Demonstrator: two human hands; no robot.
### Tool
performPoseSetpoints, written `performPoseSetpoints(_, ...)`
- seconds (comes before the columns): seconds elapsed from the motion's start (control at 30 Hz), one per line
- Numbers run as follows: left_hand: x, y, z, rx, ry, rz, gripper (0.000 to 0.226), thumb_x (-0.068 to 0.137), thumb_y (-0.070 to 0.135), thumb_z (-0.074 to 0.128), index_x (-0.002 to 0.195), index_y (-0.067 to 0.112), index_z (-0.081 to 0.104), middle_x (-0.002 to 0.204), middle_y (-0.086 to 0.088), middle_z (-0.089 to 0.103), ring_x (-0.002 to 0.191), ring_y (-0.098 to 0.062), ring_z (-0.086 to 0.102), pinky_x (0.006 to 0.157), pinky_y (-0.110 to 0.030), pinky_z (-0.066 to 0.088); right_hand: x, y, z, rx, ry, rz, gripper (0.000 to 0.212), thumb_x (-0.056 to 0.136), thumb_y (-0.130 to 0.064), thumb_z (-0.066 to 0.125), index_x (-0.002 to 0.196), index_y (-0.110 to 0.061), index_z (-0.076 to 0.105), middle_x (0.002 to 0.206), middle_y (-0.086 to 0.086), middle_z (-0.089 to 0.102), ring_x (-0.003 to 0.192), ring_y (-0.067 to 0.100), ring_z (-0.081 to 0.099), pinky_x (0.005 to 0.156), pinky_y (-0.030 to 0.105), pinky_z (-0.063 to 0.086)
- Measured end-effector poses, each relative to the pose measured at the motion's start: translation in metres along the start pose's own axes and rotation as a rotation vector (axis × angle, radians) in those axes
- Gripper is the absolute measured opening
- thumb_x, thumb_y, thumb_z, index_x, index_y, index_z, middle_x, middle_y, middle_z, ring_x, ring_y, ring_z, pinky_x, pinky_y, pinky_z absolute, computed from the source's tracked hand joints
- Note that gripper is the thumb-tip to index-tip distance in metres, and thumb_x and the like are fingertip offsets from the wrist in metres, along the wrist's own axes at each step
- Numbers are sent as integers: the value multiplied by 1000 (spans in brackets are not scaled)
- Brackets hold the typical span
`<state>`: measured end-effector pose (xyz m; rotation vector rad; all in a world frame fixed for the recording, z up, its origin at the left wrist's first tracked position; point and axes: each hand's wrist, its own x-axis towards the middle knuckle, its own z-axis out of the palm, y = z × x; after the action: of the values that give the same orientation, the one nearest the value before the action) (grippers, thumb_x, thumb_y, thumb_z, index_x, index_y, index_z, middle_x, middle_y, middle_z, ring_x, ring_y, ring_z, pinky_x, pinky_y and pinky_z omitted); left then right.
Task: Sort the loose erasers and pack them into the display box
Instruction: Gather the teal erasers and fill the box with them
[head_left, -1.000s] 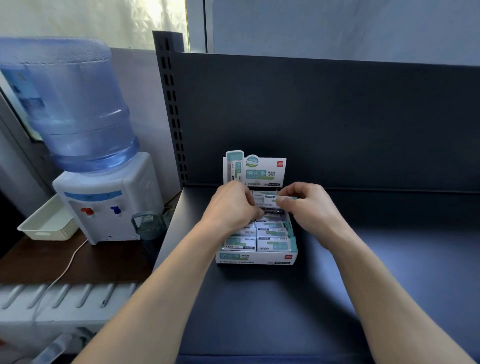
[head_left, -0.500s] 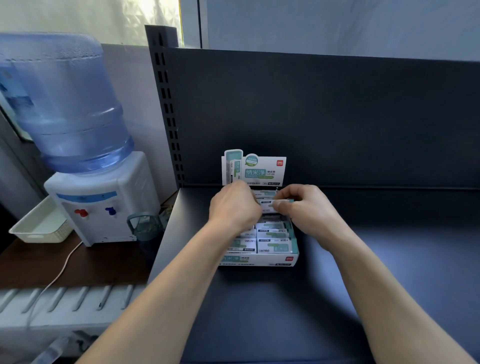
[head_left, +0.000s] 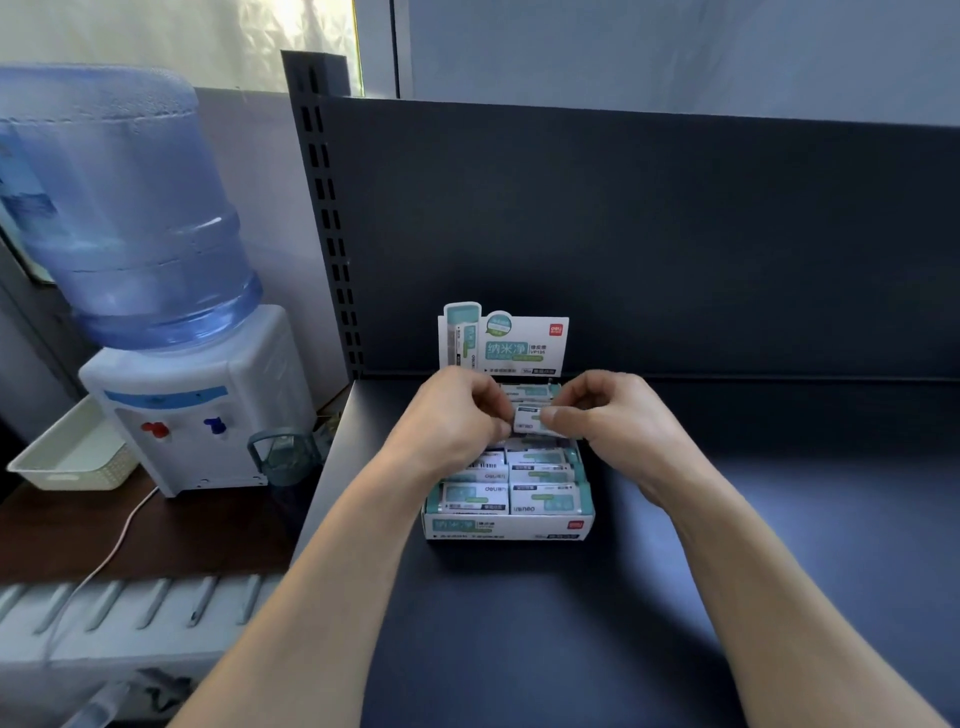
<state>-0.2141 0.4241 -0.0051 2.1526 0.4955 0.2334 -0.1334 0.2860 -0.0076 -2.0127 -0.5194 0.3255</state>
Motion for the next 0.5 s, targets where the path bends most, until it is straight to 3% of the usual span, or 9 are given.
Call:
performPoseSetpoints(0.1, 0, -3, -4, -51, 63, 17, 12, 81, 4, 68, 78, 15, 68, 73, -1, 64, 67, -12, 58, 69, -30, 53, 0, 0, -1, 19, -8, 4, 10, 81, -16, 74, 74, -13, 67, 68, -8, 67, 60, 3, 60, 48, 11, 41)
performPoseSetpoints(0.2, -2, -5, -12, -67, 103, 7, 10, 80, 4, 70, 77, 14, 67, 72, 0, 63, 66, -12, 57, 67, -28, 51, -1, 2, 4, 13, 1, 9, 9, 82, -14, 74, 76, -10, 68, 67, -9, 66, 58, 2, 60, 44, 11, 41)
performPoseSetpoints(0.33, -6, -7, -21, -19, -14, -33, 8, 76, 12, 76, 74, 14, 68, 71, 2, 65, 68, -13, 58, 72, -31, 52, 2, 3, 10, -31, 49, -2, 14, 79, -16, 76, 74, -9, 65, 65, -8, 61, 56, 4, 55, 48, 16, 40)
performPoseSetpoints(0.5, -10, -8, -29, 35, -166, -37, 11, 73, 12, 78, 70, 16, 68, 60, 7, 56, 60, -8, 50, 62, -20, 41, 1, 4, 9, -28, 72, -18, 16, 78, -15, 77, 72, -6, 66, 60, -9, 60, 47, -2, 53, 39, 7, 36)
